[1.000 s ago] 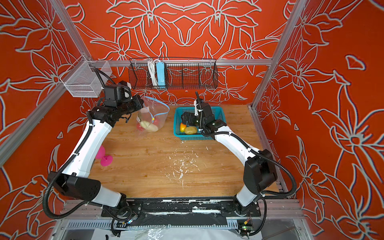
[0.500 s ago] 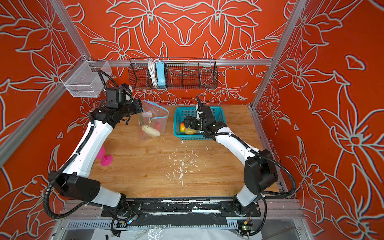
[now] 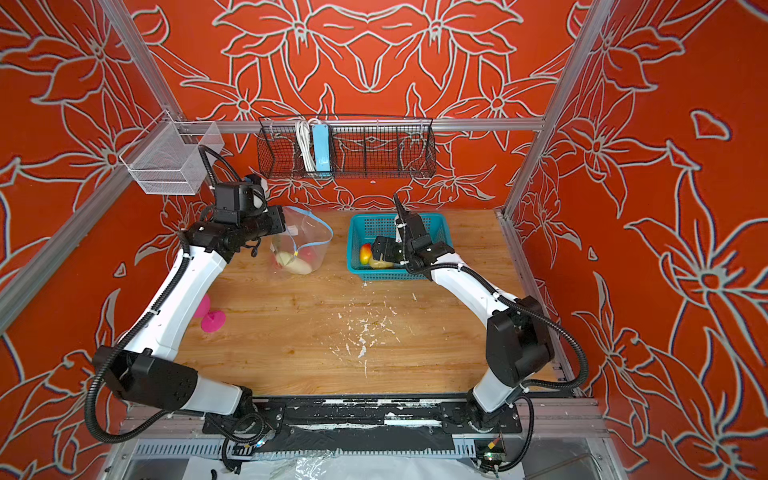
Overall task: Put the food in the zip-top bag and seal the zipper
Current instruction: 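Move the right gripper back over the basket while the left gripper holds the bag, then lower the open right gripper into the basket over the yellow potato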
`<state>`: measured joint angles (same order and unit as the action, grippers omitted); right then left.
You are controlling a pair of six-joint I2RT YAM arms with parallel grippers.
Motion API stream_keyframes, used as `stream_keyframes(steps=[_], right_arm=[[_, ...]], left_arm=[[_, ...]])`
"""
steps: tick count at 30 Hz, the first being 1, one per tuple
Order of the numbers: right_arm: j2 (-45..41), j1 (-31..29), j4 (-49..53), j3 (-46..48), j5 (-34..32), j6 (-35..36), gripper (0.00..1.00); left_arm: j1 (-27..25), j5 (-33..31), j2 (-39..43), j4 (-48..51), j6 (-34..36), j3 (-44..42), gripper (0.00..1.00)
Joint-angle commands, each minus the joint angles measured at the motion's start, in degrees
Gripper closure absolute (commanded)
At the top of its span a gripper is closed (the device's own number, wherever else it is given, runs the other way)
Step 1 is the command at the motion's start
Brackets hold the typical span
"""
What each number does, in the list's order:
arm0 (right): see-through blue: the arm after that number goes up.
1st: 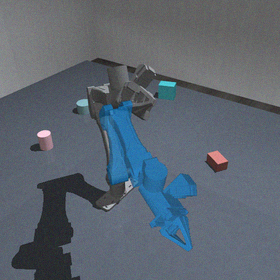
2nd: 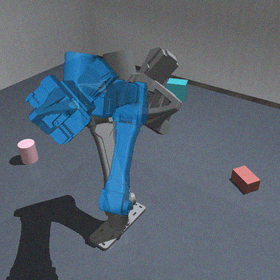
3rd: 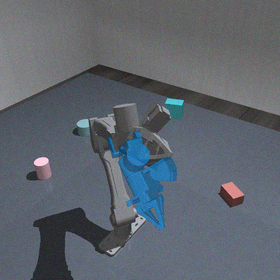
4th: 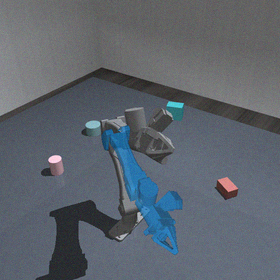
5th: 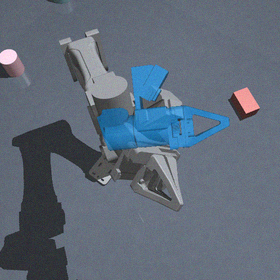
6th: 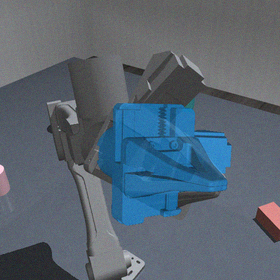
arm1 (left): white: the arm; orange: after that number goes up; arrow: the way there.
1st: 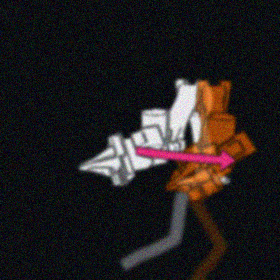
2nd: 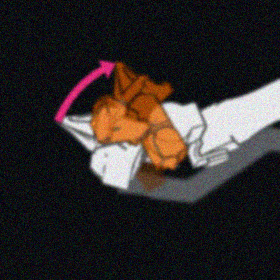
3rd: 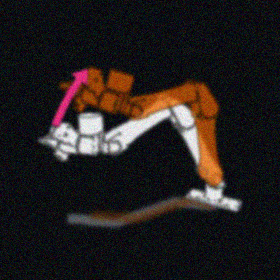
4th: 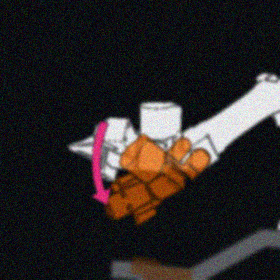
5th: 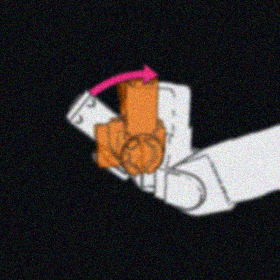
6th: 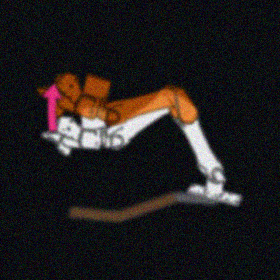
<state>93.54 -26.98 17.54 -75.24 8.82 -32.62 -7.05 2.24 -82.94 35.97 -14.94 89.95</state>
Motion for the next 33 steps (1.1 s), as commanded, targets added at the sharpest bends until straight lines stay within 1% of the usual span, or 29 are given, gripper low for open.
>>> stream_keyframes(steps=[1,9,12,16,21,24,28,33], right_arm=[[1.2,0.2,1.6,-1.2,-0.6,-1.5,0.02],[2.9,0.2,3.8,-2.1,-0.6,-1.8,0.02],[3.6,0.2,5.9,-2.7,-2.4,-2.2,0.03],[4.8,0.2,8.2,-3.9,-3.6,-2.3,0.02],[6.4,0.2,9.4,-5.2,-3.6,-2.6,0.03],[7.5,0.2,10.7,-6.3,-4.7,-2.6,0.03],[9.0,0.2,12.7,-7.9,-6.5,-2.3,0.03],[12.2,0.2,14.1,-10.7,-6.6,-3.0,0.03]], left_arm=[[0.4,2.8,1.6,-1.8,-1.8,-2.2,1.00],[0.4,5.7,2.8,-3.7,-5.3,-7.7,1.00],[0.4,7.6,3.5,-5.9,-6.6,-10.5,1.00],[0.2,11.4,3.2,-6.3,-7.4,-11.2,1.00],[-0.5,10.5,4.7,-6.9,-6.6,-13.8,1.00],[-0.9,9.5,5.4,-7.7,-5.4,-15.7,1.00],[-1.2,10.8,6.0,-7.8,-6.4,-16.2,1.00],[-1.2,10.7,7.0,-8.5,-7.0,-17.3,1.00]])
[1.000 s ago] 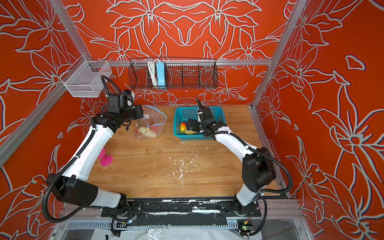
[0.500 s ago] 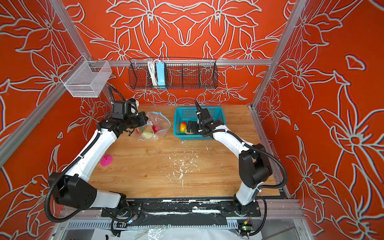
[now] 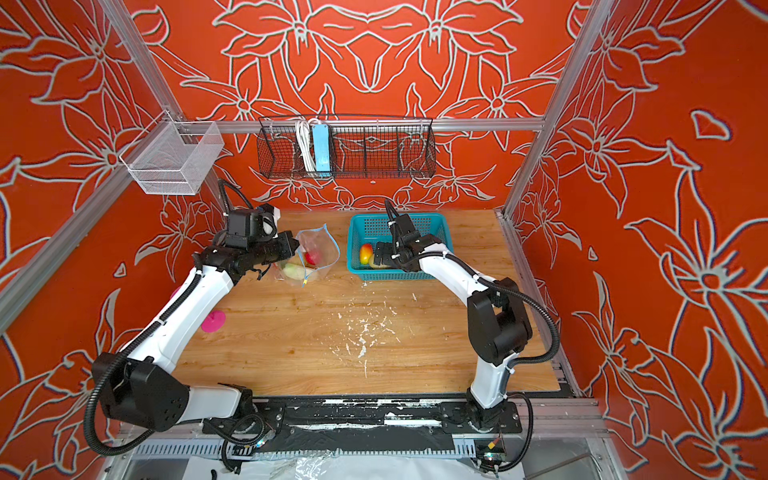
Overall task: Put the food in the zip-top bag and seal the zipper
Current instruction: 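Lower the open right gripper into the basket over the yellow potato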
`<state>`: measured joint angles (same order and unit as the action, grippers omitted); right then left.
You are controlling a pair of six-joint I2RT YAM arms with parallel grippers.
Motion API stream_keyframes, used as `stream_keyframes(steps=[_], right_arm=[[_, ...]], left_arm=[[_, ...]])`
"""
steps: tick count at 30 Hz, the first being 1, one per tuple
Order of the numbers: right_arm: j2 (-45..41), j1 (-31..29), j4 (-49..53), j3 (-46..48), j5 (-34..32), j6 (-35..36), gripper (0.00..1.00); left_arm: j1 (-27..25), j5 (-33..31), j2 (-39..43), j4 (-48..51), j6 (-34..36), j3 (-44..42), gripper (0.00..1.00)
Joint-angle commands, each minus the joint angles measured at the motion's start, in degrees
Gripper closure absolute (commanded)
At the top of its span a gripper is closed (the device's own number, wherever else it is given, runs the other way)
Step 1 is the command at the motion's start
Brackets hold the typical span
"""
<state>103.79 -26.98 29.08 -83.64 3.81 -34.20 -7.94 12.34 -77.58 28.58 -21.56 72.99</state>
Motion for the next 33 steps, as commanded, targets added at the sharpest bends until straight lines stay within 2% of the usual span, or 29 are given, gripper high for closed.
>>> stream_keyframes(steps=[1,15,20,33], right_arm=[[2.7,0.2,2.6,-2.9,-1.4,-1.7,0.03],[11.1,0.5,2.3,-10.8,-0.2,-4.1,0.06],[15.0,0.9,4.4,-15.3,0.0,-4.6,0.06],[19.7,2.0,8.6,-19.7,1.2,-6.9,0.07]], left_arm=[[-0.3,0.8,1.7,-1.2,-0.3,-0.3,1.00],[-0.3,1.0,0.8,-1.6,-0.2,-0.7,1.00],[-0.3,1.1,0.4,-1.5,-0.3,-0.7,1.00],[-0.3,0.7,0.9,-1.3,-0.2,-0.6,1.00]])
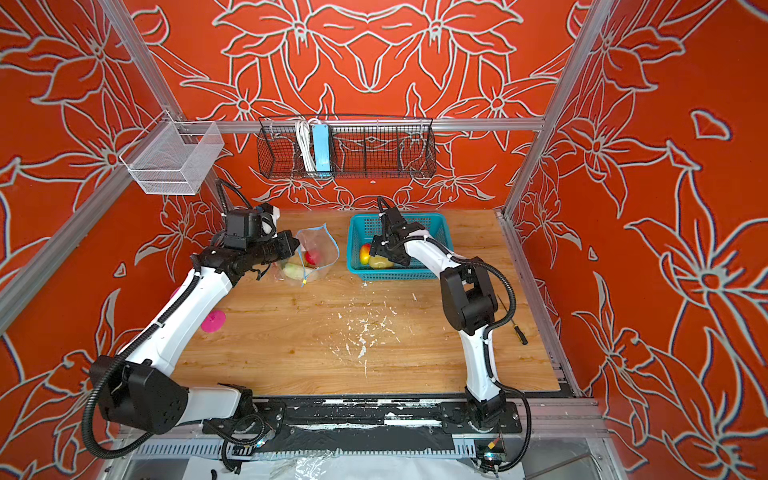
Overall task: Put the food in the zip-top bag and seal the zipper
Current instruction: 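Lower the open right gripper into the basket over the yellow potato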
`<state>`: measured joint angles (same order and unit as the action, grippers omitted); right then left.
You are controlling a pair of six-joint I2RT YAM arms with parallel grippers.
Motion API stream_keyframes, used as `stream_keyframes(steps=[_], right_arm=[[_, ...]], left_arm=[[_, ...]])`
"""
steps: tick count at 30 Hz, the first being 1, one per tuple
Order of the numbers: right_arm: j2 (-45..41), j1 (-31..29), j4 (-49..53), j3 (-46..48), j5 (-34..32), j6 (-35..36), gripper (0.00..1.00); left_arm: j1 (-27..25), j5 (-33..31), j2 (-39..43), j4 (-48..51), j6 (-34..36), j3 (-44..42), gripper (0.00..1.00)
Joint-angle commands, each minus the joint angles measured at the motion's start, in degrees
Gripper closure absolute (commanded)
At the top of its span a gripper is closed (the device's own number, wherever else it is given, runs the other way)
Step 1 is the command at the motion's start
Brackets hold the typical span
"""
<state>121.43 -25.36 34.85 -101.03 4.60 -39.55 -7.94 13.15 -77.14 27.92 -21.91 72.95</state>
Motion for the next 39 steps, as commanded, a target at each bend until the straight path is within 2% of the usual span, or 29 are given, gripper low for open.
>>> stream_keyframes(steps=[1,19,34,39], right_arm=[[2.6,0.5,3.0,-2.8,0.8,-1.5,0.07],[11.1,0.9,5.6,-12.7,5.3,0.2,0.06],[11.7,3.4,-0.8,-16.6,11.1,-2.7,0.08],[10.7,3.4,8.2,-18.8,6.8,0.3,0.09]], left_arm=[[-0.3,-0.1,0.5,-0.7,0.1,-0.4,1.00],[-0.3,-1.6,0.7,-1.0,0.1,-1.2,1.00],[-0.3,-0.6,-0.3,-1.0,-0.4,-1.1,1.00],[-0.3,-1.5,0.0,-0.9,0.0,-1.1,1.00]])
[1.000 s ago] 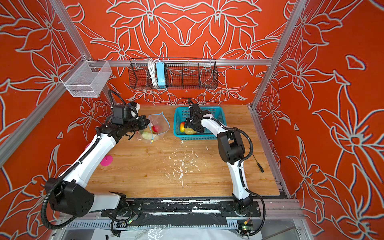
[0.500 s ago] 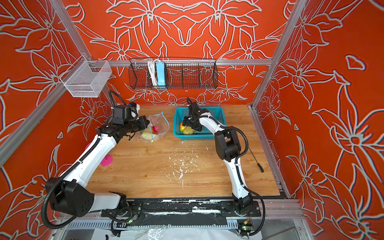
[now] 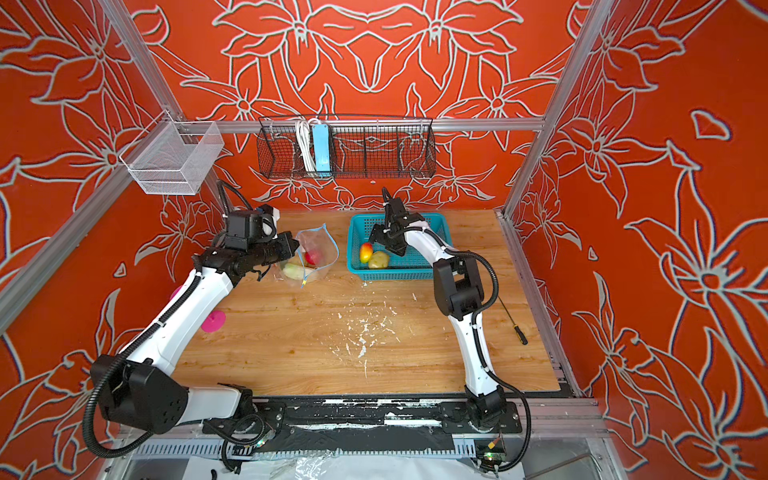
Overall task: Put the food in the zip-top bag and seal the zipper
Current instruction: 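Lower the open right gripper into the basket over the yellow potato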
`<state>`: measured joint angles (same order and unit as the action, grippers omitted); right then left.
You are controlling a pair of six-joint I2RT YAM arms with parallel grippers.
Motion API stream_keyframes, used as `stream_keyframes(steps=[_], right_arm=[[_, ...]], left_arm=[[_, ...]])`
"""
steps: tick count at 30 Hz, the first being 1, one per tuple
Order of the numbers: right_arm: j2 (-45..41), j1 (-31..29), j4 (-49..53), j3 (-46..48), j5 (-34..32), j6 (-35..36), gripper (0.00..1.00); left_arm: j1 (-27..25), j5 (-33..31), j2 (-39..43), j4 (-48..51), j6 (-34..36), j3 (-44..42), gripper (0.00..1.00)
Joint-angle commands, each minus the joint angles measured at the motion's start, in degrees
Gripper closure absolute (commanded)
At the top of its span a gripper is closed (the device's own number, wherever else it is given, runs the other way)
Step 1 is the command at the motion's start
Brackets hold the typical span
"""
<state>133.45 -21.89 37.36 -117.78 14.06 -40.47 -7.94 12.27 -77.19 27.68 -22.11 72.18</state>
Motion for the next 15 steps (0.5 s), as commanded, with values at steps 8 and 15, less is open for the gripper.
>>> stream_keyframes(steps=[8,15], right_arm=[[-6.3,-0.1,8.5,5.6,-4.8,3.8,0.09],[-6.6,-0.1,5.3,9.2,-0.9,2.9,0.09]], left_arm=[[-0.3,-3.4,0.3,0.1,1.5,-0.1,1.00],[-0.3,-1.7,-0.8,-0.1,0.8,0.1,1.00]])
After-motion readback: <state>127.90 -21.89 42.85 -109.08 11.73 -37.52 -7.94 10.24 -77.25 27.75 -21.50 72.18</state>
